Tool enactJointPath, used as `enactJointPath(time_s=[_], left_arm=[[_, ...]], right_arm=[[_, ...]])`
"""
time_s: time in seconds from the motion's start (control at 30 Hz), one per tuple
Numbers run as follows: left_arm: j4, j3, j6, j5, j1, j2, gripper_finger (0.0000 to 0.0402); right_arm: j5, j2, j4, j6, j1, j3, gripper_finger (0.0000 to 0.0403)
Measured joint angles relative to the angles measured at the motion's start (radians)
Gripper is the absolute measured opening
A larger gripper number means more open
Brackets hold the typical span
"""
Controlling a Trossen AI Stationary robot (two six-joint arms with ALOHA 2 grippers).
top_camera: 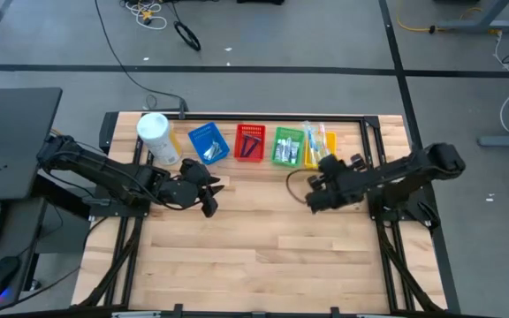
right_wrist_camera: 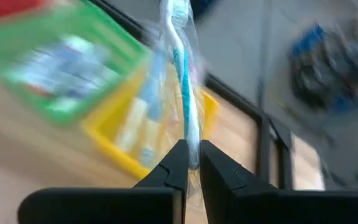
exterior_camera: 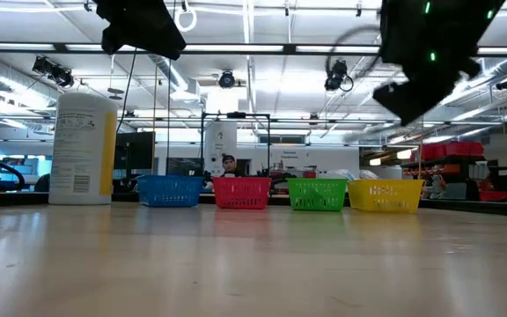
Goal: Pick & Place Travel size toiletries
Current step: Put the green toothbrush into the yellow basket
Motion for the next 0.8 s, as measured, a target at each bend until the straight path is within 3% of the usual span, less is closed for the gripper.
enactJointPath(time_s=[0.2,0.47,0.8], left_arm=[[0.000,0.000,-0.030,-0.009,0.000,0.004,0.0127],[0.001,0.000,-0.051,-0.030,0.000,0.004,0.0127],[0.000,0.000,-0.053,-0.039,0.000,0.004,0.0127]], right_arm=[[0.016,-0.004,0.103,0.088,-0.125,-0.157,0.0030],[0.027,-0.004,0.463,-0.115,-0.201,-0.310,0.0030],[-0.034,-0.004,0.578,-0.256,-0.279,-0.335,0.0050]])
